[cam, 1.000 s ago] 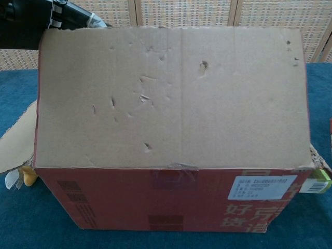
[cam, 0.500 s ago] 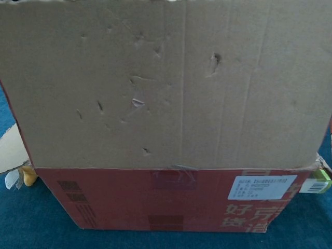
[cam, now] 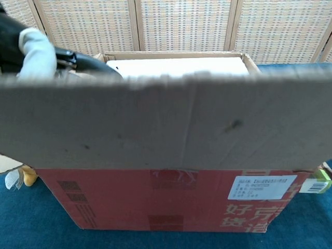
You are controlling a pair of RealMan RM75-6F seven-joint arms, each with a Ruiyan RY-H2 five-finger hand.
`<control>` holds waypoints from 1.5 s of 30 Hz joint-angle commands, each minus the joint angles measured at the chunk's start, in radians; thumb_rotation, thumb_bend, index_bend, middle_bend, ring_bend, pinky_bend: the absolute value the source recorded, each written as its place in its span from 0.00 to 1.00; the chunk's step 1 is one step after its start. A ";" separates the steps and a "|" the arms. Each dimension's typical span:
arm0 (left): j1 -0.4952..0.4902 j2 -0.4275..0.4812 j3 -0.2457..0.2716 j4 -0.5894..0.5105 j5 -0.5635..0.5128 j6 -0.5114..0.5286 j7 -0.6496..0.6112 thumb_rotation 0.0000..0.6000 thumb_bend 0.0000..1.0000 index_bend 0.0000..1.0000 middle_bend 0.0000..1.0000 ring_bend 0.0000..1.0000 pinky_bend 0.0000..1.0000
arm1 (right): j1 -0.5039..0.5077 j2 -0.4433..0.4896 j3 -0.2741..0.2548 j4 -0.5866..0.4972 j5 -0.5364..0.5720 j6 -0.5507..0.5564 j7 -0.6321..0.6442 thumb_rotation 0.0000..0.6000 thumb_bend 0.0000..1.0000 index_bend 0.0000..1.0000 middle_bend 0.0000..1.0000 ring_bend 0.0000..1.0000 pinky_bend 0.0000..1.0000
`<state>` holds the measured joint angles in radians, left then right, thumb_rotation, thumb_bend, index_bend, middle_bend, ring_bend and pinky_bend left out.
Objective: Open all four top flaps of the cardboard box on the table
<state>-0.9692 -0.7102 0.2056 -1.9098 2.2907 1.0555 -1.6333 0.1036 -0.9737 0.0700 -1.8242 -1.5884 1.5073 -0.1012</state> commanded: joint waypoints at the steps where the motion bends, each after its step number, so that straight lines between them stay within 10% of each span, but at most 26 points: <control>1: -0.023 0.001 0.036 0.006 0.029 0.003 0.006 0.10 0.21 0.40 0.00 0.00 0.00 | 0.001 0.000 0.000 0.000 0.000 -0.001 0.001 1.00 0.82 0.14 0.14 0.00 0.00; 14: -0.035 -0.002 0.103 0.011 -0.024 0.017 0.125 0.10 0.23 0.40 0.00 0.00 0.00 | 0.002 -0.003 0.001 0.008 0.002 -0.004 0.012 1.00 0.82 0.14 0.14 0.00 0.00; 36: 0.480 -0.102 -0.083 -0.003 -0.786 0.261 1.326 0.40 0.30 0.36 0.00 0.00 0.00 | 0.016 -0.020 0.018 0.054 0.087 -0.050 0.020 1.00 0.82 0.14 0.14 0.00 0.00; 45: 0.630 -0.197 -0.107 0.070 -0.892 0.387 1.515 0.51 0.30 0.35 0.00 0.00 0.00 | 0.023 -0.041 0.026 0.059 0.138 -0.072 -0.045 1.00 0.82 0.14 0.12 0.00 0.00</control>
<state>-0.3695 -0.8831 0.1108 -1.8630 1.4208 1.4125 -0.1515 0.1248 -1.0117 0.0947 -1.7659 -1.4548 1.4389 -0.1395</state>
